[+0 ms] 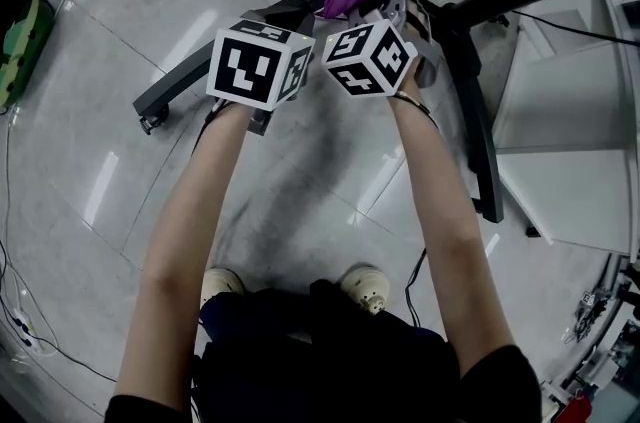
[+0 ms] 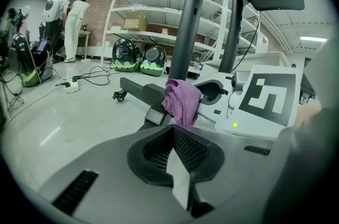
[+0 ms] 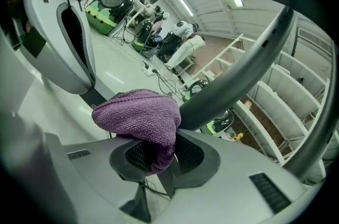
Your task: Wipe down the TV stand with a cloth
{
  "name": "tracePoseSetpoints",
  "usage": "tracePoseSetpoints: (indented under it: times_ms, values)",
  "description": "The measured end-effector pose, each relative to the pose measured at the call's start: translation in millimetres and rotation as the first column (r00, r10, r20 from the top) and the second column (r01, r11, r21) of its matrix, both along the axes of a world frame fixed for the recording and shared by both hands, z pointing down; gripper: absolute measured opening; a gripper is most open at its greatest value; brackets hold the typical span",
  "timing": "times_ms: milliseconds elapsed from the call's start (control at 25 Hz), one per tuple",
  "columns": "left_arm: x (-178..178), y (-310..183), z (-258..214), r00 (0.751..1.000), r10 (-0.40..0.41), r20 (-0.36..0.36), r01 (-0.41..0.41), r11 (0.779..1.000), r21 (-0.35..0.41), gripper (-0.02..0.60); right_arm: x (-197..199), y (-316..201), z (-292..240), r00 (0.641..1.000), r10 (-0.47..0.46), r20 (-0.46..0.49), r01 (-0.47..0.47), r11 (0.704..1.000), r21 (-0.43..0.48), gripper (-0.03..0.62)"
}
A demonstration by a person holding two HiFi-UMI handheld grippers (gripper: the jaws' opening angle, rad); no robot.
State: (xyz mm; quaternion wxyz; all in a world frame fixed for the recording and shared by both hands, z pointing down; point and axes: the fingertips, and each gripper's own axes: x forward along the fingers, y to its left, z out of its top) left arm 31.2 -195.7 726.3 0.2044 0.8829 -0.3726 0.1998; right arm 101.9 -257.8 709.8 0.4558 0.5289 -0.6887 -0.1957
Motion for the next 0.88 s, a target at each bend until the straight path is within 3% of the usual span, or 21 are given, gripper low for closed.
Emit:
tracePoseSetpoints:
  times_ms: [480, 880]
  values:
    - [29.7, 5.6, 1.5, 0.999, 0.05, -0.008, -0.05, 0.999, -0.016, 0.006, 65.4, -9.6, 2.6, 0.989, 0.139, 0.046, -0.138, 0.99, -0.027, 0.098]
    - [28.4, -0.2, 1.8, 0.999, 0.048, 0.011, -0.048, 0.999, -0.016, 0.006, 65.4, -21.2, 5.3, 0.99, 0.138, 0.005, -0.138, 0.99, -0.027, 0.098]
